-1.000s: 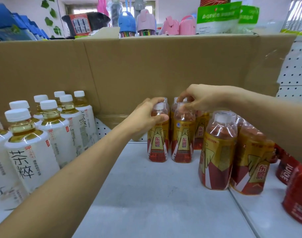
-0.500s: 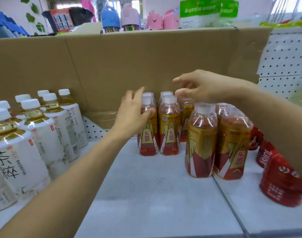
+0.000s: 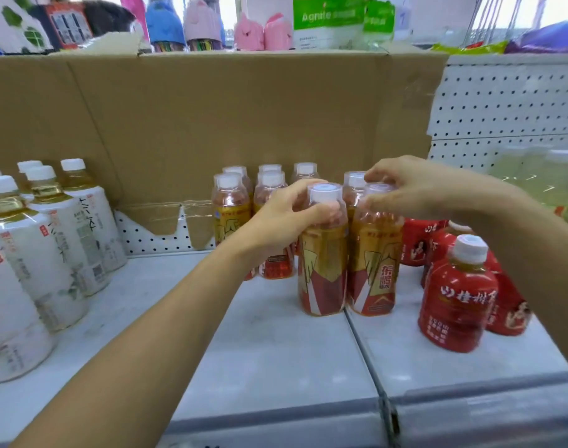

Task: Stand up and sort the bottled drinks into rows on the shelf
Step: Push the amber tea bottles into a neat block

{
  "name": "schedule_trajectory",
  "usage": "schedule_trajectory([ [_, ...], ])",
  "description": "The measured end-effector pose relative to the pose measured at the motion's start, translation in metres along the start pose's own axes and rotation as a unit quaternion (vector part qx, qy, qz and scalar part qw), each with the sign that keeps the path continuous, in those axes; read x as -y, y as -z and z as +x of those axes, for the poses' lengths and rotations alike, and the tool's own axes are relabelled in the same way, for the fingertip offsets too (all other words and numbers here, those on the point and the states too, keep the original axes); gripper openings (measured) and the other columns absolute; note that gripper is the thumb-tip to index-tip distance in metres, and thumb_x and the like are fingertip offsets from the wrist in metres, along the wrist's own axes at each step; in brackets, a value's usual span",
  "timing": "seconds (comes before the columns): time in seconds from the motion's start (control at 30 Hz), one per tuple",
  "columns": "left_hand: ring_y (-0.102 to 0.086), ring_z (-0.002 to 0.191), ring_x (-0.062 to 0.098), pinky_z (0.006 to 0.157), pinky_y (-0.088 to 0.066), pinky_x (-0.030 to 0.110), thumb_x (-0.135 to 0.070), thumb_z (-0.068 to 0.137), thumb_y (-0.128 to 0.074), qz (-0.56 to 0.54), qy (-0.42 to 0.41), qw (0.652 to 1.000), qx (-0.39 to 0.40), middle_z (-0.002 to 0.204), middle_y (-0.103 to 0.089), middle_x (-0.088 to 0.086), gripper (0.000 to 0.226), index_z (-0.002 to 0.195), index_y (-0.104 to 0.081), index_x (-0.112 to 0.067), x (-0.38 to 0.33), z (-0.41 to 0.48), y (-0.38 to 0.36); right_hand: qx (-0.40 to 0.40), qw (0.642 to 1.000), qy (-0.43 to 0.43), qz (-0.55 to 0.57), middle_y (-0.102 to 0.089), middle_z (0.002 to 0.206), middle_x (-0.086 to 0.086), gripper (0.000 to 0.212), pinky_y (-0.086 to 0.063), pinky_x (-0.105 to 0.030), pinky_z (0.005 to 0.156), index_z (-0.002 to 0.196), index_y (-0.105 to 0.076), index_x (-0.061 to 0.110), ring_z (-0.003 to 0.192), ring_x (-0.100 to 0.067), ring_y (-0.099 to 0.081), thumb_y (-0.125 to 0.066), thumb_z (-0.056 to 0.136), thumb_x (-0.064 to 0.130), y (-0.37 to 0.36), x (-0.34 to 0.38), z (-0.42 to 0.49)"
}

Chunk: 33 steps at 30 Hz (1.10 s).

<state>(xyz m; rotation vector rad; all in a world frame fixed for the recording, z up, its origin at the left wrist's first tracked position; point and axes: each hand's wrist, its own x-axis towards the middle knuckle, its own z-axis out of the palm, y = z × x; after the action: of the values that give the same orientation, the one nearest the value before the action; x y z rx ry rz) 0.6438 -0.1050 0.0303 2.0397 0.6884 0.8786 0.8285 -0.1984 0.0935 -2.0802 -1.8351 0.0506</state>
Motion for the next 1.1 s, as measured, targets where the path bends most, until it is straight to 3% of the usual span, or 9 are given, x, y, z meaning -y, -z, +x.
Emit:
schedule_trajectory([
  [0.17,-0.067,0.101,0.010,0.086,-0.056,0.031,-0.059,0.082,-0.069,0.048,0.007,0.993,-0.110,0.111,-0.068,-0.003,0.048,0.117,-0.055,-0.028,0.003,-0.016,0.004,-0.033,0.999,-0.006,0.035,-0.069,0.096,-0.008,0.041,-0.053,-0.039,0.077,0.108,-0.068,0.009,0.086,-0.024,-0.065,-0.061,0.093,0.046,-0.009,-0.006,0.002],
  [0.3,-0.069,0.094,0.012,0.083,-0.055,0.031,-0.052,0.094,-0.057,-0.001,0.017,0.993,-0.115,0.102,-0.072,-0.001,0.029,0.111,-0.052,-0.029,-0.001,-0.028,0.003,-0.067,0.995,-0.003,0.068,-0.063,0.084,0.000,0.051,-0.038,-0.028,0.055,0.106,-0.065,0.010,0.072,-0.014,-0.058,-0.060,0.089,0.057,-0.019,-0.006,0.000],
  [0.47,-0.071,0.086,0.016,0.074,-0.058,0.030,-0.046,0.096,-0.058,-0.005,-0.012,0.978,-0.206,0.091,-0.074,0.000,0.032,0.113,-0.051,-0.021,0.003,-0.040,0.006,-0.097,0.988,0.061,0.103,-0.065,0.089,0.000,0.043,-0.049,-0.034,0.067,0.102,-0.065,0.014,0.079,-0.016,-0.061,-0.062,0.088,0.054,-0.025,0.007,-0.009],
  [0.6,-0.070,0.081,0.009,0.065,-0.054,0.022,-0.048,0.094,-0.061,0.018,-0.003,0.963,-0.269,0.092,-0.073,0.000,0.026,0.105,-0.050,-0.027,0.015,-0.050,0.030,-0.110,0.980,0.095,0.139,-0.067,0.087,-0.001,0.041,-0.056,-0.043,0.077,0.094,-0.068,0.015,0.081,-0.018,-0.064,-0.064,0.086,0.055,-0.036,0.026,-0.003],
  [0.73,-0.070,0.088,0.019,0.078,-0.058,0.040,-0.052,0.091,-0.063,0.056,0.024,0.953,-0.296,0.091,-0.073,0.001,0.032,0.101,-0.049,-0.025,0.026,-0.051,0.051,-0.092,0.969,0.122,0.195,-0.069,0.089,-0.003,0.043,-0.056,-0.041,0.076,0.098,-0.068,0.014,0.082,-0.019,-0.066,-0.063,0.087,0.056,-0.060,0.051,0.018],
  [0.87,-0.069,0.089,0.010,0.081,-0.059,0.038,-0.048,0.090,-0.066,0.055,0.020,0.961,-0.271,0.098,-0.071,-0.004,0.041,0.116,-0.048,-0.021,0.033,-0.056,0.058,-0.104,0.943,0.107,0.298,-0.066,0.104,0.008,0.048,-0.056,-0.035,0.084,0.121,-0.058,0.023,0.092,-0.008,-0.065,-0.061,0.088,0.057,-0.087,0.062,0.030],
  [0.97,-0.067,0.102,0.004,0.084,-0.057,0.031,-0.038,0.083,-0.078,0.013,0.032,0.976,-0.216,0.116,-0.066,-0.009,0.058,0.130,-0.043,-0.031,0.058,-0.075,0.057,-0.057,0.907,0.090,0.407,-0.063,0.113,0.012,0.052,-0.056,-0.033,0.089,0.128,-0.047,0.027,0.101,-0.003,-0.063,-0.069,0.086,0.047,-0.114,0.053,0.014],
  [1.03,-0.066,0.106,0.003,0.091,-0.056,0.030,-0.033,0.071,-0.089,0.035,0.070,0.982,-0.173,0.119,-0.065,-0.012,0.077,0.128,-0.039,-0.043,0.078,-0.088,0.052,-0.004,0.910,0.072,0.408,-0.059,0.114,0.017,0.067,-0.054,-0.030,0.092,0.131,-0.038,0.030,0.103,0.000,-0.061,-0.080,0.079,0.040,-0.137,0.048,0.003],
  [1.1,-0.066,0.104,-0.001,0.094,-0.054,0.030,-0.028,0.062,-0.094,0.063,0.099,0.982,-0.147,0.115,-0.067,-0.015,0.087,0.128,-0.039,-0.041,0.089,-0.095,0.049,0.012,0.918,0.050,0.393,-0.056,0.108,0.022,0.074,-0.050,-0.027,0.093,0.126,-0.033,0.033,0.098,0.004,-0.058,-0.085,0.073,0.032,-0.154,0.047,-0.003],
])
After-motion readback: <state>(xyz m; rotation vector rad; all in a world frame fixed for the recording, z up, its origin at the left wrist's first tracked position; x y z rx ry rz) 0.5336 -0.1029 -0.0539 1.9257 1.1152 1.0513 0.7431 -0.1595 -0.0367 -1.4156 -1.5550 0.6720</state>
